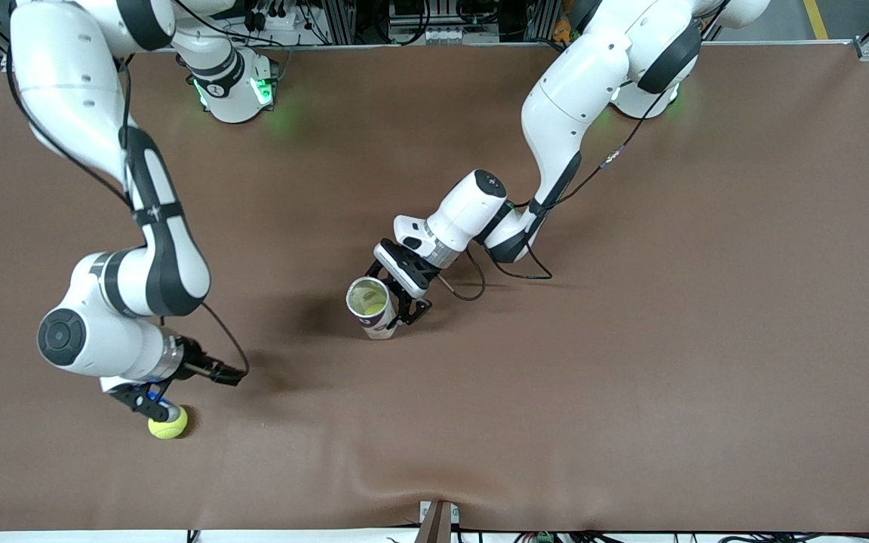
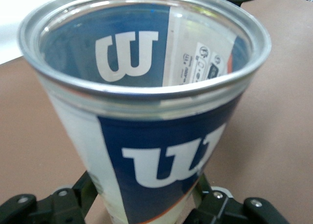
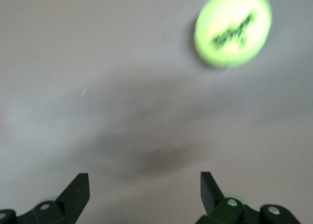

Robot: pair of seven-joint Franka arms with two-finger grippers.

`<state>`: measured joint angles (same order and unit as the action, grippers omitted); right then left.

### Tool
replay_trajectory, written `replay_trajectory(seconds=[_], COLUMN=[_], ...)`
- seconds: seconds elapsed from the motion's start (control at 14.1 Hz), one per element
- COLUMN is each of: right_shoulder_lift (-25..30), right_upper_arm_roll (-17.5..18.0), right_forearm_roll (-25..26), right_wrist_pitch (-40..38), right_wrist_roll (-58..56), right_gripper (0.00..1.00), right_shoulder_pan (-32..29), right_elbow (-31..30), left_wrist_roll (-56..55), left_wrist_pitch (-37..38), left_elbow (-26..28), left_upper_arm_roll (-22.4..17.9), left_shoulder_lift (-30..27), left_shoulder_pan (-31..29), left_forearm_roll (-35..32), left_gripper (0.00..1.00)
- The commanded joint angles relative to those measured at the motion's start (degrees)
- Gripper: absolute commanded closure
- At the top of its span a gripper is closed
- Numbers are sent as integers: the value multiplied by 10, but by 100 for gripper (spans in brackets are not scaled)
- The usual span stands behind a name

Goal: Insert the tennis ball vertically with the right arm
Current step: 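Grasp the Wilson 3 ball with the right gripper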

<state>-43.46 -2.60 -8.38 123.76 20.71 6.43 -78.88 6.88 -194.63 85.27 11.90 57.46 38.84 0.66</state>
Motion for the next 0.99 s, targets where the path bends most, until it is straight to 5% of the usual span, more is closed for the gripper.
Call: replay_trajectory(seconds=[0.0, 0.21, 0.57, 0.92], right_shoulder_lift=[-45, -82, -92, -123], right_upper_arm_roll=[9, 5, -2, -1], right_forearm_roll=[42, 50, 117, 123], right_wrist_pitch=[57, 84, 124, 191], right_wrist_roll=[-53, -94, -161, -220], right_gripper=[0, 0, 0, 0], right_shoulder_pan=[-29, -33, -35, -61], right_elbow=[46, 93, 90, 87], left_wrist_roll=[2, 2, 4, 4], left_wrist_pitch=[-1, -1, -1, -1], left_elbow=[-6, -6, -6, -7], left_upper_arm_roll=[0, 0, 0, 0], left_shoulder_lift=[2, 2, 2, 1], left_shoulder_pan=[2, 2, 2, 2], left_forearm_roll=[7, 7, 6, 6], left_gripper=[19, 17, 15, 15])
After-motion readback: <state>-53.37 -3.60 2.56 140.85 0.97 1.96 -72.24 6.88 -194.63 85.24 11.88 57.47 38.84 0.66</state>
